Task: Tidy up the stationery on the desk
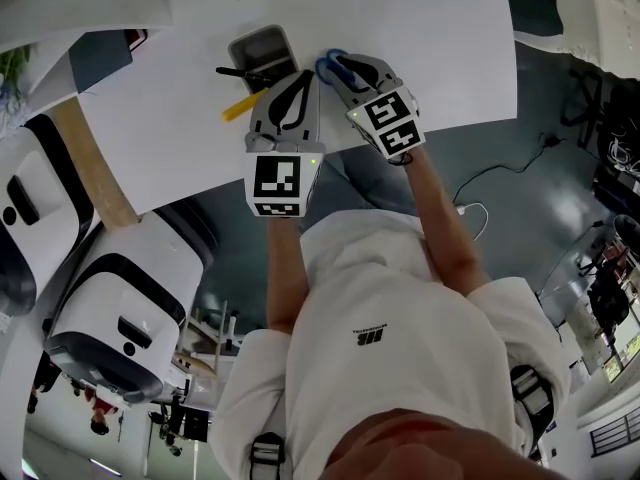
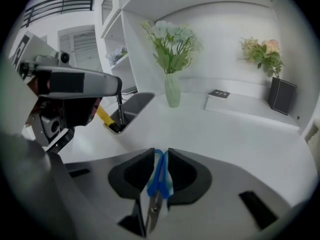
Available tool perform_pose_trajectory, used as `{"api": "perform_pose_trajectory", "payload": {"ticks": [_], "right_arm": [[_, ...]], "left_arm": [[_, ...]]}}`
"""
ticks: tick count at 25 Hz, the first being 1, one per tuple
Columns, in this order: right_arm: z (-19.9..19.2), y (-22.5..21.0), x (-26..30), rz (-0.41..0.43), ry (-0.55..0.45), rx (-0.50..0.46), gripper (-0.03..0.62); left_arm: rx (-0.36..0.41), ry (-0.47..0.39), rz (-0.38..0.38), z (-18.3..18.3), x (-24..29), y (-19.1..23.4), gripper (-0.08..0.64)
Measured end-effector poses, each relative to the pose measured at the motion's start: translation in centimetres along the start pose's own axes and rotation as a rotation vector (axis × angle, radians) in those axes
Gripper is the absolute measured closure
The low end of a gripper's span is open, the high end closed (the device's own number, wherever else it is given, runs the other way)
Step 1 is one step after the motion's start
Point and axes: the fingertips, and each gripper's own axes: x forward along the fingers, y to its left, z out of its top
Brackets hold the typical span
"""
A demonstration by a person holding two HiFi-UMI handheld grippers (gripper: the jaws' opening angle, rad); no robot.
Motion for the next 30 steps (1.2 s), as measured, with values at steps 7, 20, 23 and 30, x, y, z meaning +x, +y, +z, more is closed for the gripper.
{"api": "perform_pose_trajectory", "payload": {"ticks": [7,20,23,30], "right_arm": [[-1.6,0.0,1.7,0.0,0.117,-0.047,0.523],[-0.6,0.2,1.5,-0.029,0.14,-0.102,0.532],[1.4,0.5,0.3,-0.034,0.078,-0.1,0.532],[6.5,1.3,-3.1,-0.038,-0.069,-0.092,0.535]], "left_arm": [[-0.007,0.005,0.003,-0.1,-0.2,0.2,0.56],[-0.029,-0.011,0.027,0.1,-1.7,1.4,0.56],[-0.033,-0.024,0.033,0.4,-2.1,1.8,0.56],[-0.036,-0.039,0.059,0.8,-3.0,2.7,0.56]]}}
